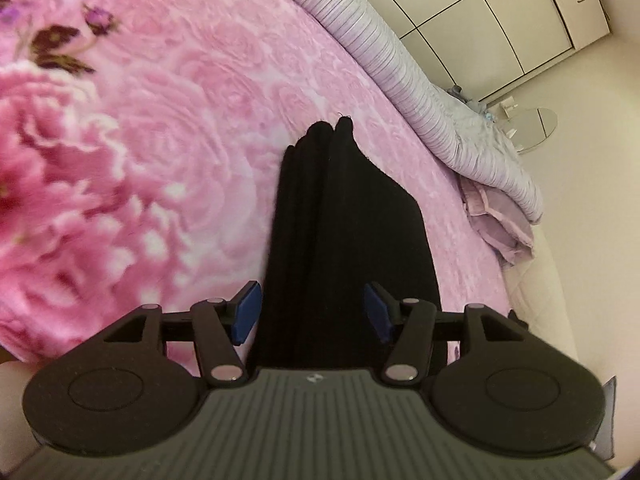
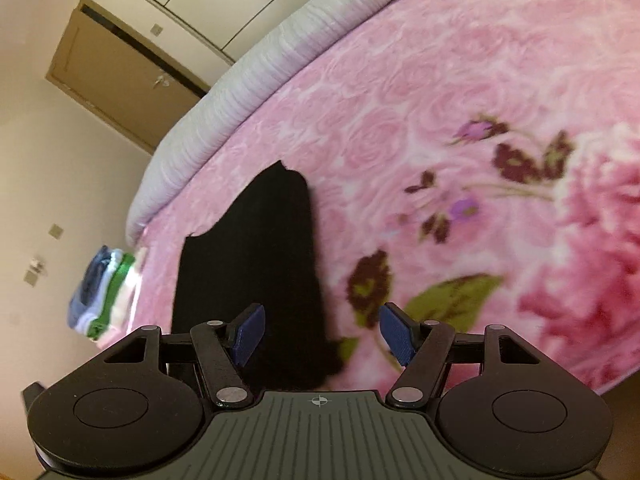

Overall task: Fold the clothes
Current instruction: 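Grasp the folded black skirt edge with both grippers and lift it, then carry the folded skirt with both grippers toward the stack of folded clothes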

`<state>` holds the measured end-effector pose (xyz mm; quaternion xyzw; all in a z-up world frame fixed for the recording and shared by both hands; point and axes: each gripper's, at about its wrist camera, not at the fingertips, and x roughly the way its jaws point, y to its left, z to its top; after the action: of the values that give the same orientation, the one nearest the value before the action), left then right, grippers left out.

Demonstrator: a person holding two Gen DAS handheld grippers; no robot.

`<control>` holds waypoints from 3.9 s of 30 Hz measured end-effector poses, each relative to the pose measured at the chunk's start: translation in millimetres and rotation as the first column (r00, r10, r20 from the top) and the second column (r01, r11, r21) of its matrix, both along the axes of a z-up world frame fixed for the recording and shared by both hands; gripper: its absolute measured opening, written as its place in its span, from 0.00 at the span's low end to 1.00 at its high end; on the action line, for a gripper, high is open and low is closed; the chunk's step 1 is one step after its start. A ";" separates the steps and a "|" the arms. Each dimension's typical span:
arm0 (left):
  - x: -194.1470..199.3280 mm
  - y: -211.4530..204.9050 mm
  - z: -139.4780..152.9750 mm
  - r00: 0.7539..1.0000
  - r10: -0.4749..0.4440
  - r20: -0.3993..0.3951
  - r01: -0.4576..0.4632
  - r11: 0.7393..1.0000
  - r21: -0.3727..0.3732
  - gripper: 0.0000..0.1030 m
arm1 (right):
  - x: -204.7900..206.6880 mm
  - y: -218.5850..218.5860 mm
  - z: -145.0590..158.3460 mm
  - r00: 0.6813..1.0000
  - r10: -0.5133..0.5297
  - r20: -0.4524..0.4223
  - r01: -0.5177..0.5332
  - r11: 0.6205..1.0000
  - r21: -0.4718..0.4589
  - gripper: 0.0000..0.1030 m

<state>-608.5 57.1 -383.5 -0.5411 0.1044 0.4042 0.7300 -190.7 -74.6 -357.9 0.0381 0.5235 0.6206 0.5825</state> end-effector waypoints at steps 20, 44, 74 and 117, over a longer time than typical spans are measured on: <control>21.8 66.3 -36.2 0.997 -0.026 0.079 0.036 0.991 -0.127 0.51 | 17.2 94.9 -45.3 0.973 0.034 -0.229 -0.055 0.994 -0.089 0.73; 38.4 91.0 -54.5 0.976 -0.122 0.179 0.148 0.980 -0.136 0.34 | -8.9 142.2 -60.4 0.949 0.226 -0.220 -0.242 0.969 -0.049 0.52; -170.5 169.0 265.0 0.993 -0.033 0.113 0.048 0.990 -0.131 0.29 | -218.1 227.3 222.6 0.910 0.166 -0.380 -0.225 0.967 -0.116 0.41; -593.8 560.1 246.0 0.994 -0.036 0.105 0.027 0.996 0.082 0.29 | -649.7 596.8 204.5 0.921 0.229 -0.316 -0.198 0.972 0.127 0.41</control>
<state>-1202.4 617.3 -137.6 -0.5303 0.0574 0.3670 0.7621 -840.4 522.3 -153.4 0.1103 0.5849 0.6889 0.4137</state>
